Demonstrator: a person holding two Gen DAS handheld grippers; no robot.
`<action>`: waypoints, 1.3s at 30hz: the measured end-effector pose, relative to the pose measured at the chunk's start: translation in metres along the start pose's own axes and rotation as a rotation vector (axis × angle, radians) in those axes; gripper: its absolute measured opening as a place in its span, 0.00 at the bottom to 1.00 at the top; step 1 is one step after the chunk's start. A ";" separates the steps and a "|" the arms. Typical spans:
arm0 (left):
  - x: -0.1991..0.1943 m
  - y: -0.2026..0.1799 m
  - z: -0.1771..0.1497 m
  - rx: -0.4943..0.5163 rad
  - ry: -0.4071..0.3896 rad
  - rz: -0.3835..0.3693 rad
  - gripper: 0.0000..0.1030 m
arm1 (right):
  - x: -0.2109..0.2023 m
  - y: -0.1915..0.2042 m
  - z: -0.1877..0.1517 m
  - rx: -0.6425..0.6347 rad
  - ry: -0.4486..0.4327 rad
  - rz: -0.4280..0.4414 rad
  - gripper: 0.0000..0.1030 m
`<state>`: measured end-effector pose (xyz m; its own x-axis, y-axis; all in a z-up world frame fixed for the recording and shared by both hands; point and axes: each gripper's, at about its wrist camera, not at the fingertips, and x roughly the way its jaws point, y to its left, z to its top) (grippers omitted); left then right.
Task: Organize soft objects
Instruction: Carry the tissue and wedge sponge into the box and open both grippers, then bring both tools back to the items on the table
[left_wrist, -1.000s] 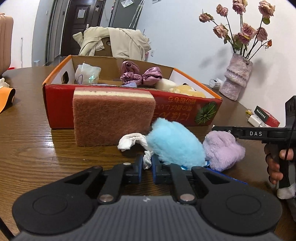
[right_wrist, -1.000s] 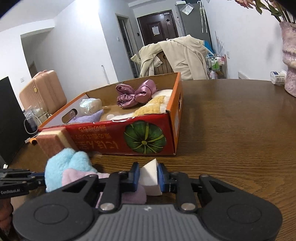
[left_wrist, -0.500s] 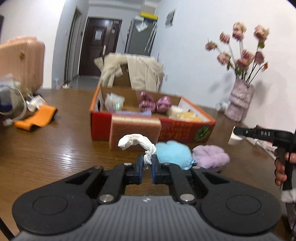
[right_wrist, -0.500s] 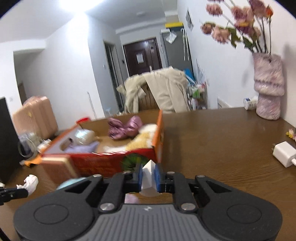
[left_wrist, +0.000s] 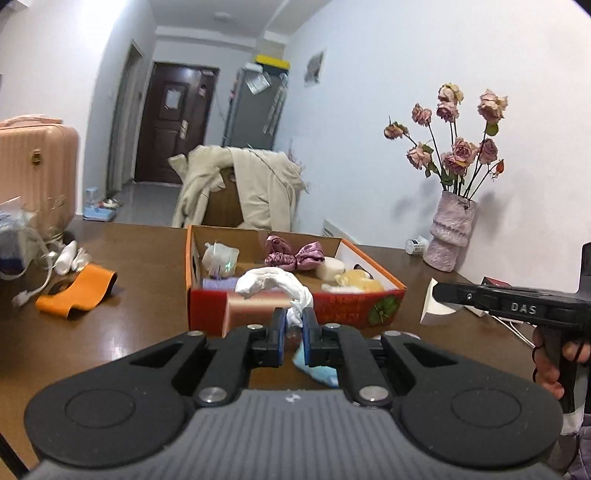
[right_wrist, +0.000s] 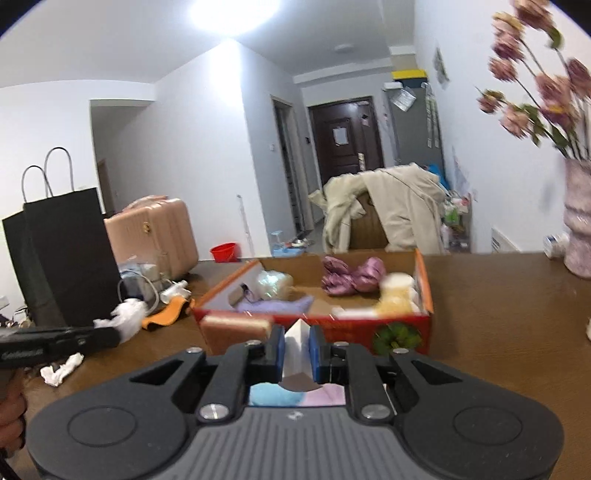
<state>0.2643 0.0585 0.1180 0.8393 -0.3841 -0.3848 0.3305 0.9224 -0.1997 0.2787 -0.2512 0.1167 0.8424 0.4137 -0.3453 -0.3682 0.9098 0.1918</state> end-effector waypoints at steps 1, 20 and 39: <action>0.012 0.007 0.014 0.005 0.011 -0.004 0.09 | 0.008 0.002 0.009 -0.011 0.004 0.012 0.13; 0.269 0.103 0.092 0.077 0.352 0.035 0.45 | 0.367 -0.022 0.098 0.061 0.382 -0.018 0.32; 0.149 0.058 0.136 0.082 0.146 0.116 0.63 | 0.224 -0.027 0.143 -0.026 0.189 -0.025 0.66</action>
<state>0.4679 0.0603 0.1718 0.8039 -0.2717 -0.5290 0.2745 0.9586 -0.0751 0.5336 -0.1884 0.1659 0.7630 0.3882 -0.5169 -0.3607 0.9192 0.1580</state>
